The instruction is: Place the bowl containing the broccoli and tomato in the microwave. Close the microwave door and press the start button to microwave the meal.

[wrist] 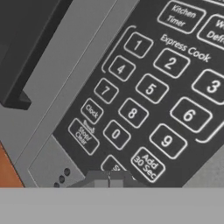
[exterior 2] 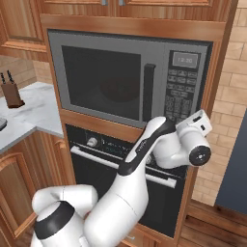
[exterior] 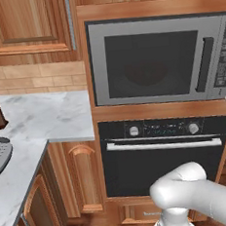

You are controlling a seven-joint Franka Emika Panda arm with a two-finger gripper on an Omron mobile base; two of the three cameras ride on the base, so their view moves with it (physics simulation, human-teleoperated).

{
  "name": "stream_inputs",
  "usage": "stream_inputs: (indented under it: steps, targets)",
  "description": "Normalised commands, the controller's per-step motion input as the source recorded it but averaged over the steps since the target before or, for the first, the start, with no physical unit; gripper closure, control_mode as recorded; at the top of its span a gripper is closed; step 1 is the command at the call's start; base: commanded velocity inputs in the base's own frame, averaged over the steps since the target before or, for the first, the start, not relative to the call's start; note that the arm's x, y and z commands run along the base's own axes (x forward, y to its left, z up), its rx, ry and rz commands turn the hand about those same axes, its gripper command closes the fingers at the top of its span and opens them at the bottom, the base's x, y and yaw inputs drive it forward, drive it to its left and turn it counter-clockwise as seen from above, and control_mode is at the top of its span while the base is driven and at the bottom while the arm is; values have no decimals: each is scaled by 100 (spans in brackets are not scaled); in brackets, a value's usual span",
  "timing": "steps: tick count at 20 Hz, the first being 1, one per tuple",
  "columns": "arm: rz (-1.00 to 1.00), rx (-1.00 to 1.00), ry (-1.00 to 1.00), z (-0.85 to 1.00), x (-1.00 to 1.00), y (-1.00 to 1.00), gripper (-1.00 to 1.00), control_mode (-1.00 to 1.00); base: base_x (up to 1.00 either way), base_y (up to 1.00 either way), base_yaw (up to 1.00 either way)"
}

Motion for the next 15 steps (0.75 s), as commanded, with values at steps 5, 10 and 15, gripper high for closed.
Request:
stream_inputs:
  steps: [5,10,15]
  targets:
    - [-1,0,0,-9,28,-8,100,-100,0,0,0]
    - [-11,-4,0,-8,36,0,100,-100,0,0,0]
    - [-22,-9,13,0,64,0,100,-100,0,0,0]
